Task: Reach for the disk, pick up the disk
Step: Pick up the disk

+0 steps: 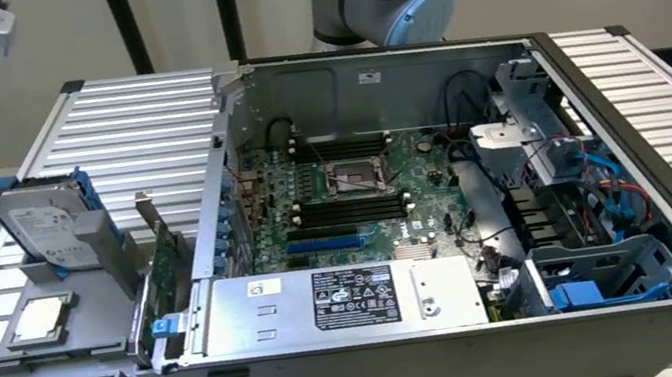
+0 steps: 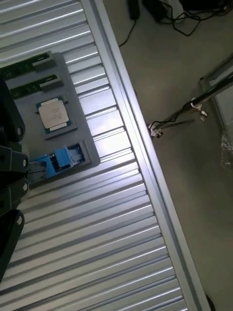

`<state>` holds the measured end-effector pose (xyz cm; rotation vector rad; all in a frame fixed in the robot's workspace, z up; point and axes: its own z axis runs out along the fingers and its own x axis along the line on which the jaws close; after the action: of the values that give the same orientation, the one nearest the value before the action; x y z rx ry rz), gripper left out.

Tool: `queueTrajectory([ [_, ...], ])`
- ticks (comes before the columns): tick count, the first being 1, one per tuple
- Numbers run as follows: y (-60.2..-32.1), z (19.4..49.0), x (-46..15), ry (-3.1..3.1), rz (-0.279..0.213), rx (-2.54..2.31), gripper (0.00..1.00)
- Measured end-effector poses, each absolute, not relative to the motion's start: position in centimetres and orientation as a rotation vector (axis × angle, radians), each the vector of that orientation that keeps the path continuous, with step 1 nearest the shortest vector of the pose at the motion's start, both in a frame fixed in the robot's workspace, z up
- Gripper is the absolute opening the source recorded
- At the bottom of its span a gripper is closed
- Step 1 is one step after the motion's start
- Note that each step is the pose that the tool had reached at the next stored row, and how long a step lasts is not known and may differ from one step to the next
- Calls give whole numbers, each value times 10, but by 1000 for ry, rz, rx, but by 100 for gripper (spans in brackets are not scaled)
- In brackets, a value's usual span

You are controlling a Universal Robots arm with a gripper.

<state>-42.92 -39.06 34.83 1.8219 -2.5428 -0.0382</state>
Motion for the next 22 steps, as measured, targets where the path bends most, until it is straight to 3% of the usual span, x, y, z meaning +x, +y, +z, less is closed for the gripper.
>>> queueTrajectory([
  [22,-391,348,-428,-2199,-30,2226,11],
])
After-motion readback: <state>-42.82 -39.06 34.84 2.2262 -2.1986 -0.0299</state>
